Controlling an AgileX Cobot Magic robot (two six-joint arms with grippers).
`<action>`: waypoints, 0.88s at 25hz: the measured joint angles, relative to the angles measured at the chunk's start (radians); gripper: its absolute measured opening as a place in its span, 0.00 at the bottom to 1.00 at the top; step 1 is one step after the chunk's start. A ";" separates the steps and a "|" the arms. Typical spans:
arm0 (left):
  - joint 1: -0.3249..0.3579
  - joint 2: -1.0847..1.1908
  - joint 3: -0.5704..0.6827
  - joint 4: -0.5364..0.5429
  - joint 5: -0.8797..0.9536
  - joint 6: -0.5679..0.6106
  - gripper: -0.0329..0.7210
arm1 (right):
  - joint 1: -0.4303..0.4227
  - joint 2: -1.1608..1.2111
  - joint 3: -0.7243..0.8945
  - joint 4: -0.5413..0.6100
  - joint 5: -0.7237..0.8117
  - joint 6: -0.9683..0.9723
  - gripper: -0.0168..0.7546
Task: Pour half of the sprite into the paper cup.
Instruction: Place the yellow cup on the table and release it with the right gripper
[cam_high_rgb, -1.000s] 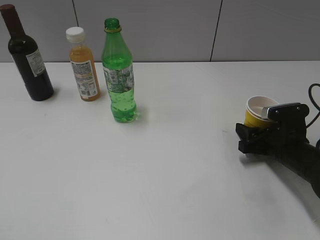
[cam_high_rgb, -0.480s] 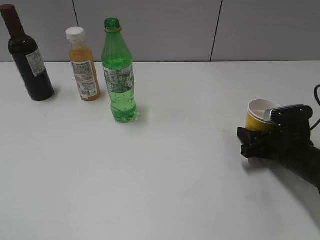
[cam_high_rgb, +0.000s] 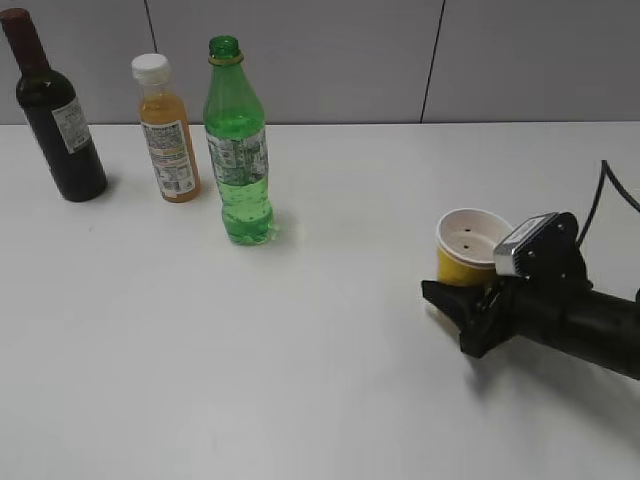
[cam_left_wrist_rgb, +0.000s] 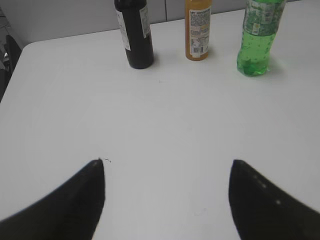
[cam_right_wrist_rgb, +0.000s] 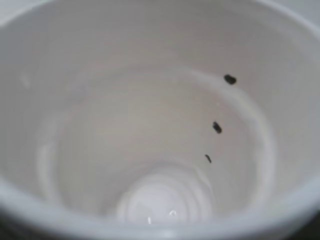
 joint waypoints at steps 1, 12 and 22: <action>0.000 0.000 0.000 0.000 0.000 0.000 0.82 | 0.000 0.000 -0.008 -0.064 0.000 -0.001 0.60; 0.000 0.000 0.000 0.000 0.000 0.000 0.82 | 0.111 -0.002 -0.174 -0.383 0.000 0.056 0.60; 0.000 0.000 0.000 0.000 0.000 0.000 0.82 | 0.248 0.077 -0.351 -0.464 0.016 0.168 0.60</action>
